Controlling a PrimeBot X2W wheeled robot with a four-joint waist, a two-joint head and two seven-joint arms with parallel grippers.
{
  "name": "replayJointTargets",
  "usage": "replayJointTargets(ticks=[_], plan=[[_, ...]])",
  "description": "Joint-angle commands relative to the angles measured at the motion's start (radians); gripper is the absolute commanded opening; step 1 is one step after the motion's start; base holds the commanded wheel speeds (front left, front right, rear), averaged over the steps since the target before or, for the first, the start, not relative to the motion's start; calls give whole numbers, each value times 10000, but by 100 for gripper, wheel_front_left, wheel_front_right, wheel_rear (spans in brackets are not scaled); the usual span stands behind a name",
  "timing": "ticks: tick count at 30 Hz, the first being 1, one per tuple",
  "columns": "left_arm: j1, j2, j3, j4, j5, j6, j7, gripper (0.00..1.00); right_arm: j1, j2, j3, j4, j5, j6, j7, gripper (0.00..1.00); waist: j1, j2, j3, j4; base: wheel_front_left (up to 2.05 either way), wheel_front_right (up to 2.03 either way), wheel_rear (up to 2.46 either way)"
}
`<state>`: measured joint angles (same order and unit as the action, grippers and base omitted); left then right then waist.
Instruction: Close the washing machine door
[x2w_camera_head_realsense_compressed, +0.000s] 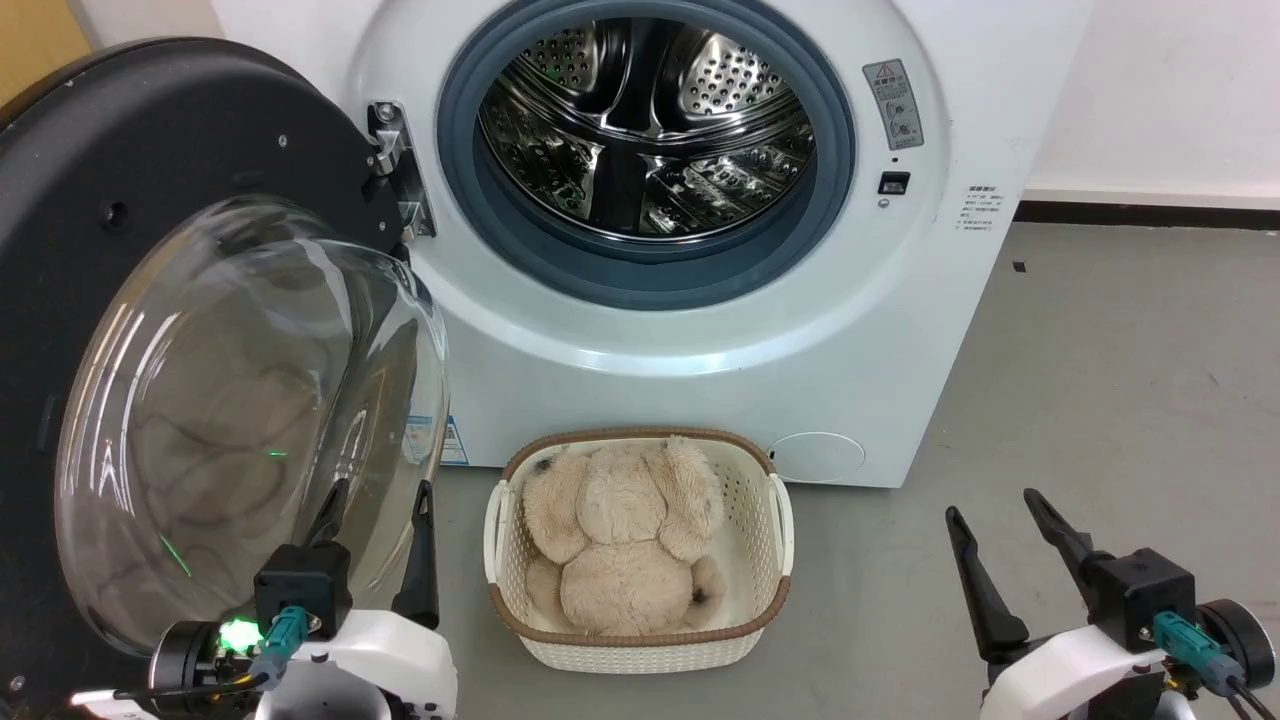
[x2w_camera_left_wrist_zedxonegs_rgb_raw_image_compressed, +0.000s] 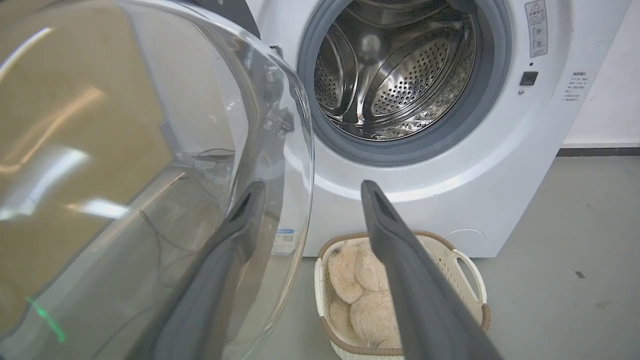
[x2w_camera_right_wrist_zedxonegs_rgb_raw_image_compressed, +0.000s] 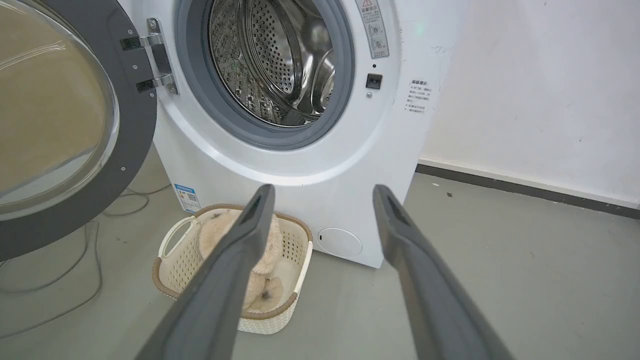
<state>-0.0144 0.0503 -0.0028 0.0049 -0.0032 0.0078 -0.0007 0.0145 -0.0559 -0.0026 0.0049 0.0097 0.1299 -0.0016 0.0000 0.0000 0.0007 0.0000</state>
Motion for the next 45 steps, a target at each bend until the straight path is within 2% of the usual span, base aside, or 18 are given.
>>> replayJointTargets(ticks=[1, 4, 5, 6, 7, 28, 45], plan=[[-4, 0, -32, 1, 4, 100, -91, 100, -7, 4, -54, 10, 55, 0, -85, 100, 0, 0, 6, 2, 0, 0, 0], [-8, 0, -70, 1, 8, 188, -154, 100, -9, 5, -101, 7, 97, 0, -148, 100, 0, 0, 15, 5, 0, 0, 0], [-9, 1, -82, 1, 9, 216, -174, 94, -10, 6, -116, 7, 111, 1, -168, 100, 0, 0, 17, 7, 0, 0, 0], [-11, 2, -95, 1, 11, 245, -195, 42, -10, 6, -131, 6, 125, 1, -189, 100, 0, 0, 20, 9, 0, 0, 0], [-14, 5, -110, 1, 12, 271, -216, 0, -11, 7, -146, 3, 139, 1, -210, 100, 0, 0, 22, 12, 0, 0, 0], [-617, 167, -423, -537, -37, 489, -633, 0, -37, 15, -475, -41, 389, 2, -627, 100, 0, 0, 112, 350, 0, 0, 0], [-1815, 395, -574, -1691, -79, 329, -989, 0, -75, 23, -791, -87, 510, 3, -982, 100, 0, 0, 255, 1269, 0, 0, 0]])
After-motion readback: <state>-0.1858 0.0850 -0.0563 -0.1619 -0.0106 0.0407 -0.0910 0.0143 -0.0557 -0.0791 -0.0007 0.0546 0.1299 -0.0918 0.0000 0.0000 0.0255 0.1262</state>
